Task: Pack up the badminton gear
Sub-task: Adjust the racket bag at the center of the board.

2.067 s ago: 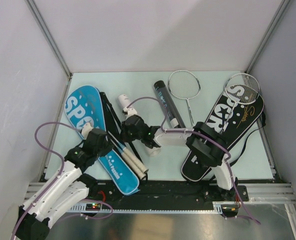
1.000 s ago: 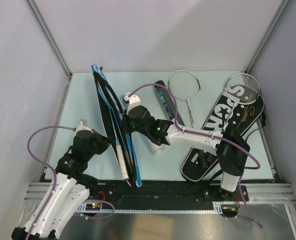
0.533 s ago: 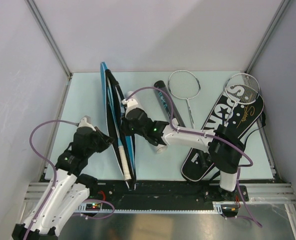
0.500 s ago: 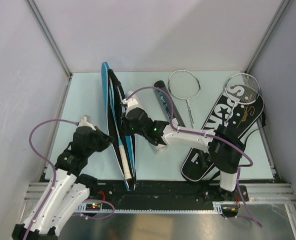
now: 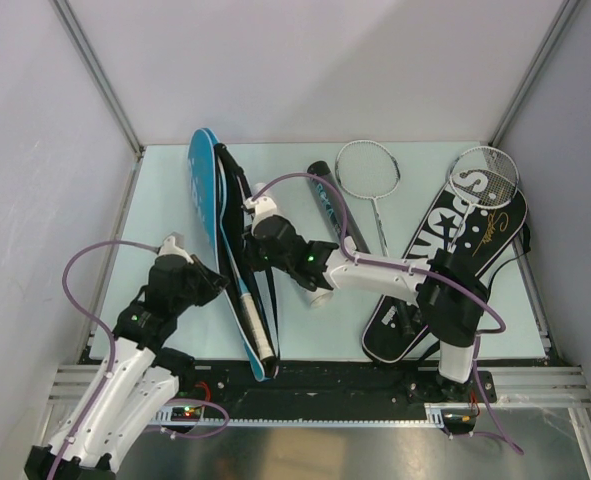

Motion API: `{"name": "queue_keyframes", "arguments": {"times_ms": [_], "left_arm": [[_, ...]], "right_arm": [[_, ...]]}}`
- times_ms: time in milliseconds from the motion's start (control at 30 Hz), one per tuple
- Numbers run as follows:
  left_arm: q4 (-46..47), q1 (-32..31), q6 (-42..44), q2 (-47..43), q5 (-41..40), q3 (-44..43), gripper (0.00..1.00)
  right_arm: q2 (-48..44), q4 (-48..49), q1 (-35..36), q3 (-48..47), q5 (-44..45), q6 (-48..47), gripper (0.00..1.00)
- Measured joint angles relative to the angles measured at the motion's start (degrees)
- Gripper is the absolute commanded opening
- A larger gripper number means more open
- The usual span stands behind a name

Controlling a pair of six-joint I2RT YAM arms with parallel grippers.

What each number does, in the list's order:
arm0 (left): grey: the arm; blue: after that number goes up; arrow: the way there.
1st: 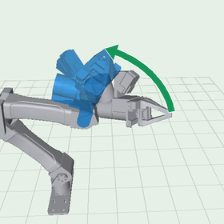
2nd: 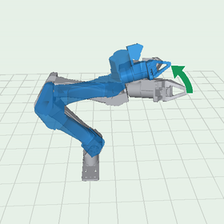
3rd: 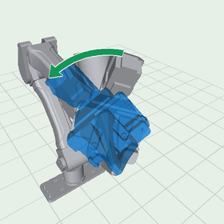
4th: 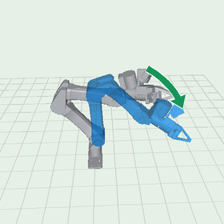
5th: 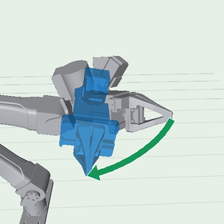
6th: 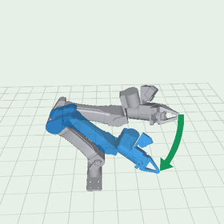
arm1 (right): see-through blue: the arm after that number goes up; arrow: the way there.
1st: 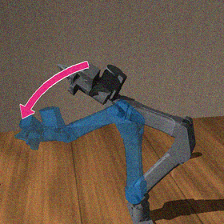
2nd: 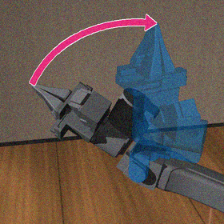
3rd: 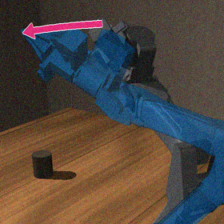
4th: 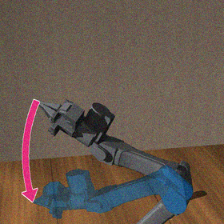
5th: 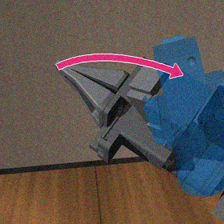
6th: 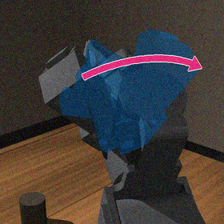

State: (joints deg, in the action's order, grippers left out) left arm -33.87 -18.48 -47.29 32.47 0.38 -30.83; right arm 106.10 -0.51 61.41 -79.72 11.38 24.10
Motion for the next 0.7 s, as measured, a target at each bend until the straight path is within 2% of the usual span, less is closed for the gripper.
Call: {"name": "queue_keyframes", "arguments": {"times_ms": [200,700], "left_arm": [[-0.17,0.09,-0.81,-1.62,-0.22,0.15,0.00],[-7.45,1.62,-1.25,-6.75,-8.90,0.15,0.00]], "right_arm": [[-1.01,-0.07,0.79,0.22,1.42,-0.96,0.00],[-1.14,0.76,-0.74,4.17,4.48,-0.81,0.00]]}}
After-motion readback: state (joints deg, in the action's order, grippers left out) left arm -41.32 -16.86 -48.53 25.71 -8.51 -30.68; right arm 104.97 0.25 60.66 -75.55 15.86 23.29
